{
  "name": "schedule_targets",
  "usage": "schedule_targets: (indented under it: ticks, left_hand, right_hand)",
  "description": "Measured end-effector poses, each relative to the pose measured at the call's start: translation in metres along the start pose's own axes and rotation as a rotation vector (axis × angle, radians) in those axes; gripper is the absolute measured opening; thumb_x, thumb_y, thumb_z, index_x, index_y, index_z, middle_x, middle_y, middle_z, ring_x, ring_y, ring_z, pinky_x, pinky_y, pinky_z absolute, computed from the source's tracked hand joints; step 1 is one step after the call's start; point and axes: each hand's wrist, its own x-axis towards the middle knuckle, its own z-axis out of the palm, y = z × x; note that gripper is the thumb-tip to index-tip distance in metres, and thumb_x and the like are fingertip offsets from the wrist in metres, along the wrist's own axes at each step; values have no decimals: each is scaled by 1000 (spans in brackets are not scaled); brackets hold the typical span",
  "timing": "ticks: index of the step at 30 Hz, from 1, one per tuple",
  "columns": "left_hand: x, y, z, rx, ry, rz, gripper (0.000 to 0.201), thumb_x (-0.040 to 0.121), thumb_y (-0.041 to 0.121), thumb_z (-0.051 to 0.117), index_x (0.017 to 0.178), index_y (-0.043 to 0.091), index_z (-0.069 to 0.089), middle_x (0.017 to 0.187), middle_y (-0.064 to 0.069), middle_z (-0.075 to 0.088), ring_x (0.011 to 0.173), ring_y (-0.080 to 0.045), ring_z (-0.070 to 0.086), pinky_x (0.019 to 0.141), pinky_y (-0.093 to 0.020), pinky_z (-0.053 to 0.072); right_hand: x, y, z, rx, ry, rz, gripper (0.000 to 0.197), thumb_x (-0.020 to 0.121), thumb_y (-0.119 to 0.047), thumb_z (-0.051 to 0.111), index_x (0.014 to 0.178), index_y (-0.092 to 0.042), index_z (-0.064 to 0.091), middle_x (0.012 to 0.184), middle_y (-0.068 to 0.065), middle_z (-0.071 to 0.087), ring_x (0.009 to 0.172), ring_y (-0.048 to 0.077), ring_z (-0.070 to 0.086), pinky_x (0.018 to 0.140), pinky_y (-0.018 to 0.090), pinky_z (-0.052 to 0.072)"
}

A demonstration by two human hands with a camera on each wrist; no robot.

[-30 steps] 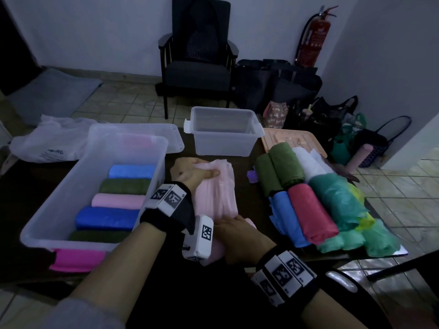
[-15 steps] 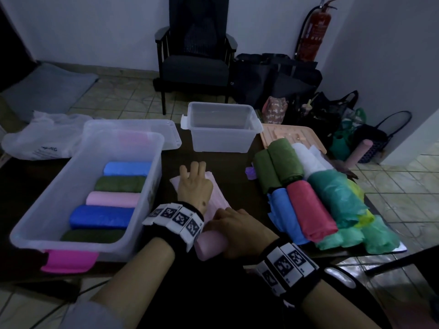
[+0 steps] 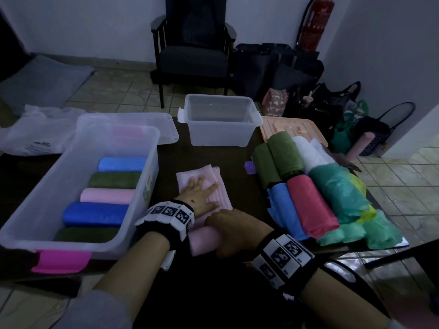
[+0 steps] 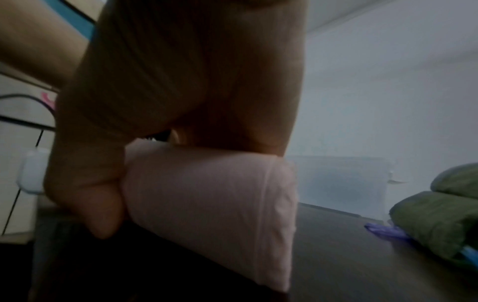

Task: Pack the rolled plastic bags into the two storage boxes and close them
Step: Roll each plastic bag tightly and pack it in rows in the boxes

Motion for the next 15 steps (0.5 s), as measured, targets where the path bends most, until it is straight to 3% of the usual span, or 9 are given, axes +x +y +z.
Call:
schedule_targets:
  ticks: [4, 8, 15]
  left_hand:
    - [0, -2, 0, 14, -4, 22, 68, 95, 54, 35, 149, 36, -3, 156, -7, -21, 143, -33, -17, 115, -49, -1]
    - [-2, -3, 1, 13, 14, 34, 68, 95, 54, 35, 149, 37, -2, 156, -6, -20, 143, -31, -17, 115, -48, -1]
    - [-5, -4, 3, -34, 38, 47, 68, 94, 53, 37, 149, 36, 0, 156, -5, -20, 143, -30, -18, 115, -48, -3]
  right_hand:
    - [4, 2, -1, 129, -34, 13, 65, 72, -25, 74, 132, -23, 49, 131, 2, 53, 117, 18, 51, 100, 36, 43]
    - [5, -1, 8, 61, -16, 38, 59, 73, -26, 74, 127, -18, 52, 125, 9, 57, 113, 24, 54, 90, 28, 41]
    - [1, 1, 11, 120, 2, 86, 59, 72, -33, 78, 121, -17, 49, 122, 7, 57, 109, 23, 55, 85, 30, 42]
